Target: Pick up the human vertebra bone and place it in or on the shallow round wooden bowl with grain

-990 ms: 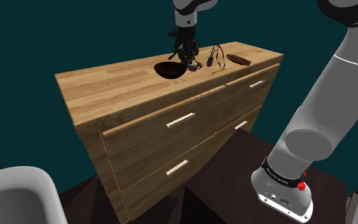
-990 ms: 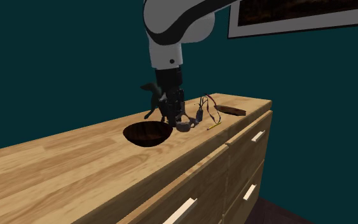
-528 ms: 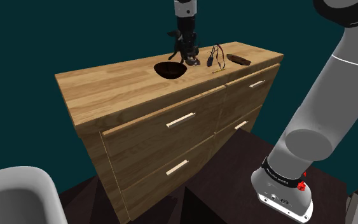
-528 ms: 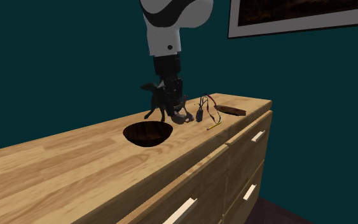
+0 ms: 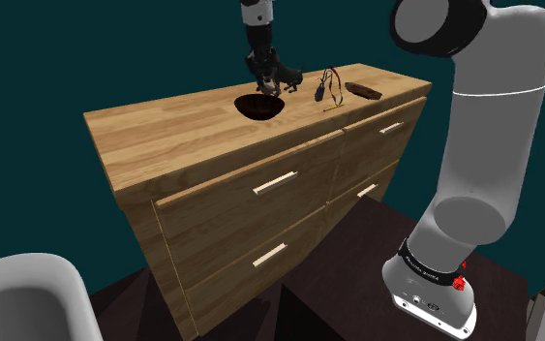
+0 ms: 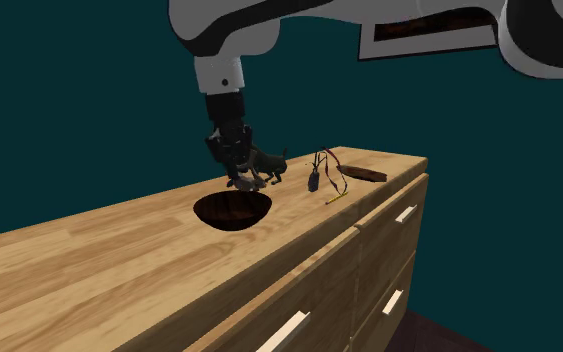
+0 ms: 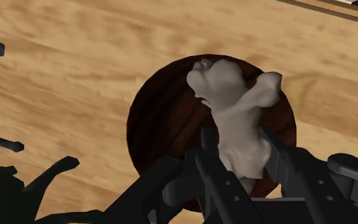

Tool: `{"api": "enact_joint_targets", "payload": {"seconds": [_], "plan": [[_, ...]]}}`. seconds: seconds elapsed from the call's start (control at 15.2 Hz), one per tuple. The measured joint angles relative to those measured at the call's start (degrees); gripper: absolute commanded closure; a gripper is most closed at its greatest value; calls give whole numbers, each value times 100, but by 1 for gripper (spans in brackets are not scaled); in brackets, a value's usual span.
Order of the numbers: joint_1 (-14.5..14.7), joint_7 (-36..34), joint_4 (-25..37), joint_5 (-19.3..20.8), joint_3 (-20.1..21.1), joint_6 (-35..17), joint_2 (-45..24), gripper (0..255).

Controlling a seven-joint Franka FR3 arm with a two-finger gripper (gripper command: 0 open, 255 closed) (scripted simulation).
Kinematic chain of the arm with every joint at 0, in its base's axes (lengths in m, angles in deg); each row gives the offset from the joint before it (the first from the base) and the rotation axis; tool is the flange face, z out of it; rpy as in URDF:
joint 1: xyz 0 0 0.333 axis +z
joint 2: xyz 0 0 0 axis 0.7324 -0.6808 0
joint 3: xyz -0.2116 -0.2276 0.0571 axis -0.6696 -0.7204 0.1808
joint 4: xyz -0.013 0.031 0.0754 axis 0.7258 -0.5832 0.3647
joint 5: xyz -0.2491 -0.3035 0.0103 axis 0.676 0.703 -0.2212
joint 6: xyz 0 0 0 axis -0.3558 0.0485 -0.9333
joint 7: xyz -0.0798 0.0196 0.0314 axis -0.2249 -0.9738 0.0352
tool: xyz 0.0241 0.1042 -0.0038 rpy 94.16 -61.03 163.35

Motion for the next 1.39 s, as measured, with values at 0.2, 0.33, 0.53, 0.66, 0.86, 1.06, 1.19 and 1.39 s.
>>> {"api": "enact_joint_targets", "payload": {"seconds": [0.2,0.33,0.53,0.66,0.86,1.06,1.19,1.39], "plan": [[-46,85,1639,-48,-12,539,-1090,255],[-44,81,1973,-60,-5,597,-1373,255],[-42,53,1666,-59,-2,334,-1330,255],[-37,31,1446,-57,1,163,-1284,255],[-39,10,1142,-53,1,-98,-1239,255],[-37,-2,993,-51,2,-212,-1205,255],[-36,-5,972,-50,3,-227,-1198,255],[-36,-5,967,-50,3,-231,-1197,0]]}}
